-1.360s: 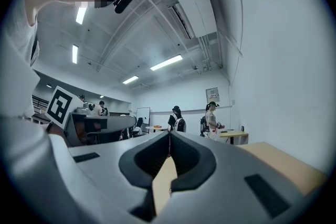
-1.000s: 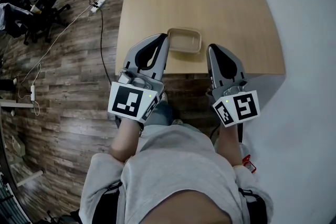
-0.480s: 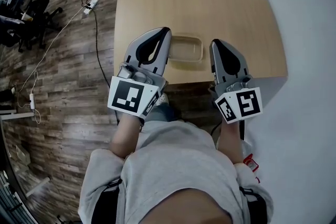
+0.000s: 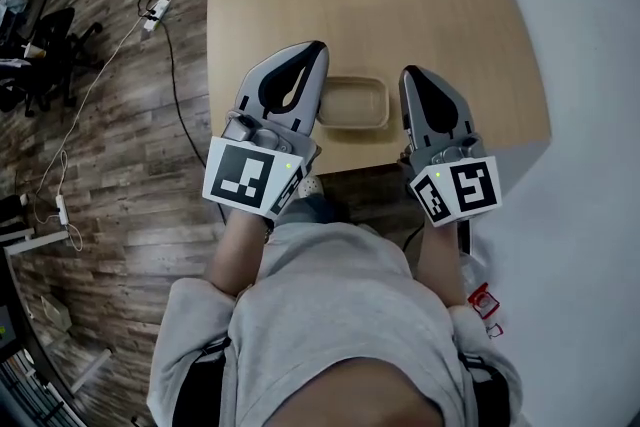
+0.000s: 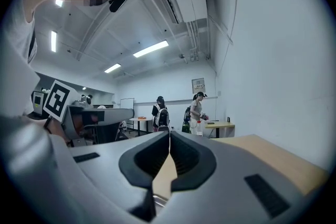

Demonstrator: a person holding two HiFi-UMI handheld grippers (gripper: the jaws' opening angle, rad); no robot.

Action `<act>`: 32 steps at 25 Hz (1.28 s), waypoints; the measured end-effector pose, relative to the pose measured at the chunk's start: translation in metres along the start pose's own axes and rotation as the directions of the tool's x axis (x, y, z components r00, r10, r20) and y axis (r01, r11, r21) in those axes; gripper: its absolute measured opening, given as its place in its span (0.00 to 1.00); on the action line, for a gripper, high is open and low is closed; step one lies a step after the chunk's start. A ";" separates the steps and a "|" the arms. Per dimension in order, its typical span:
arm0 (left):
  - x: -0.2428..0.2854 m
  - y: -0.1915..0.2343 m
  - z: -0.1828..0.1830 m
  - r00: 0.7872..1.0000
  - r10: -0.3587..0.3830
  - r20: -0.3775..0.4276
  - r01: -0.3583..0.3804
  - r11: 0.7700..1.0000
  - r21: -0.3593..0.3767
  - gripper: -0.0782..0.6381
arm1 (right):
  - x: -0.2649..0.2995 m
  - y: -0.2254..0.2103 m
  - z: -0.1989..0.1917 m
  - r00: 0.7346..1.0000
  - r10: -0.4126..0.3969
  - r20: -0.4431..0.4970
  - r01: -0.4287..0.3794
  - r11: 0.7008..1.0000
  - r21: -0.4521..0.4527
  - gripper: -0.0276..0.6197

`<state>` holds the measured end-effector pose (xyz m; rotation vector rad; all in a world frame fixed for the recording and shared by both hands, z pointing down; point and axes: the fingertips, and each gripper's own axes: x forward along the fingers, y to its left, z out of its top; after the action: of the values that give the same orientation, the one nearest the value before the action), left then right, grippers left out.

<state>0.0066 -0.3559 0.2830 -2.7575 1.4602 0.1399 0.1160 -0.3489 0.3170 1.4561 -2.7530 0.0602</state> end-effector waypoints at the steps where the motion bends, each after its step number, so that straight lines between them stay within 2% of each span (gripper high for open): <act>1: 0.004 0.003 -0.002 1.000 -0.004 -0.004 0.004 1.000 -0.004 0.12 | 0.004 -0.003 -0.003 1.000 -0.005 -0.009 0.006 1.000 0.003 0.06; 6: 0.021 0.016 -0.010 0.999 -0.025 -0.035 0.024 0.999 -0.031 0.12 | 0.022 -0.015 -0.014 0.997 -0.042 -0.063 0.045 0.998 0.038 0.06; 14: 0.031 0.035 -0.050 0.994 -0.051 -0.096 0.044 0.996 -0.073 0.12 | 0.040 -0.025 -0.067 0.981 -0.084 -0.175 0.097 0.993 0.064 0.06; 25: 0.041 0.042 -0.082 0.983 -0.078 -0.169 0.058 0.991 -0.121 0.12 | 0.039 -0.029 -0.139 0.932 -0.087 -0.353 0.137 0.983 0.119 0.06; 32: 0.043 0.045 -0.098 0.977 -0.084 -0.195 0.057 0.989 -0.140 0.12 | 0.033 -0.035 -0.174 0.897 -0.112 -0.428 0.182 0.975 0.128 0.06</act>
<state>0.0004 -0.4222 0.3779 -3.0051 1.4406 -0.0448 0.1276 -0.3877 0.4930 1.4746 -2.3301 0.5434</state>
